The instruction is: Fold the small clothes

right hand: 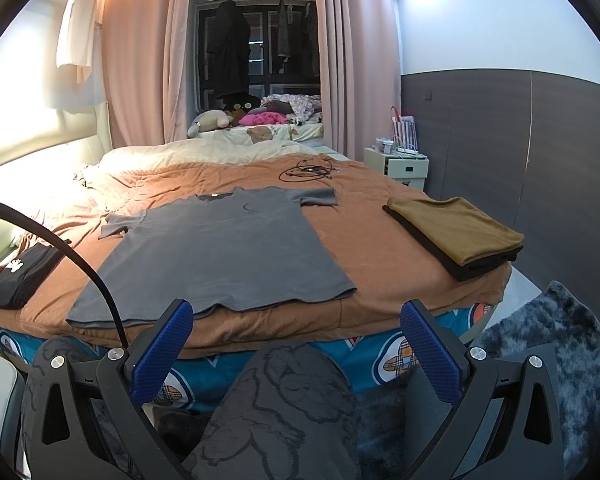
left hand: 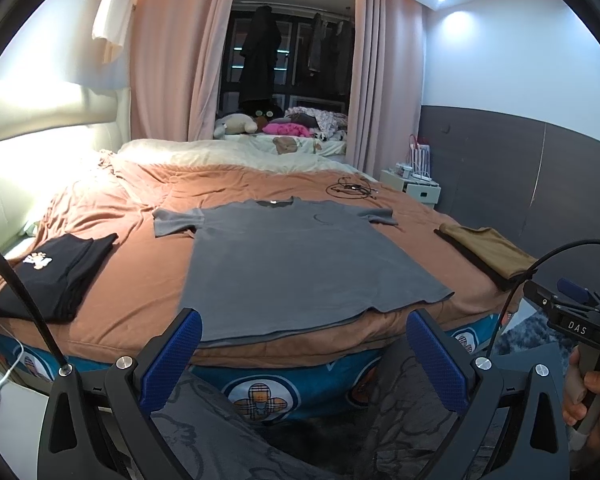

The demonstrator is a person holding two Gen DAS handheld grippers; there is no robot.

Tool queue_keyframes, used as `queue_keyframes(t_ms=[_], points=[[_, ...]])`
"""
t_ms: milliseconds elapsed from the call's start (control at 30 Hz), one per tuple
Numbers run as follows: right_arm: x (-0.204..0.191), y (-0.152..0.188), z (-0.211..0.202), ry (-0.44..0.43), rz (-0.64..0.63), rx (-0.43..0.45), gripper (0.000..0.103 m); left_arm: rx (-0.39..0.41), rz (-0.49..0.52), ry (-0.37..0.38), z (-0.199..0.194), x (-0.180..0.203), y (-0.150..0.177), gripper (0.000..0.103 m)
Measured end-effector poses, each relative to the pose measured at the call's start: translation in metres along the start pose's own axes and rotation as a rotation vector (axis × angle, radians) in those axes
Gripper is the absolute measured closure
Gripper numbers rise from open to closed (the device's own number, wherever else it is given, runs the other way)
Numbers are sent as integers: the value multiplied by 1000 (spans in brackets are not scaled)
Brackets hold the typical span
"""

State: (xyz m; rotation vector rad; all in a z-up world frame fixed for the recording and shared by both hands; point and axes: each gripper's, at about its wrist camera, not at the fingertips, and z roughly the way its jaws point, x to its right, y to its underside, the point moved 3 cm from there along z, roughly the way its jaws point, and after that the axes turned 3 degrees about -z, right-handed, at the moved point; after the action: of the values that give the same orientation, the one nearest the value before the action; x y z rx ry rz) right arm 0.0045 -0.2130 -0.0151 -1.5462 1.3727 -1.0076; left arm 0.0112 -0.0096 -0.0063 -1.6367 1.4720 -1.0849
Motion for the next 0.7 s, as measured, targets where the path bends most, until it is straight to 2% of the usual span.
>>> queue_keyframes(t_ms=[500, 700], points=[[1, 1, 4, 2, 9, 6, 0, -11, -7, -7, 4, -8, 2, 0], [-7, -5, 20, 8, -2, -22, 0, -26, -14, -19, 16, -19, 0, 0]])
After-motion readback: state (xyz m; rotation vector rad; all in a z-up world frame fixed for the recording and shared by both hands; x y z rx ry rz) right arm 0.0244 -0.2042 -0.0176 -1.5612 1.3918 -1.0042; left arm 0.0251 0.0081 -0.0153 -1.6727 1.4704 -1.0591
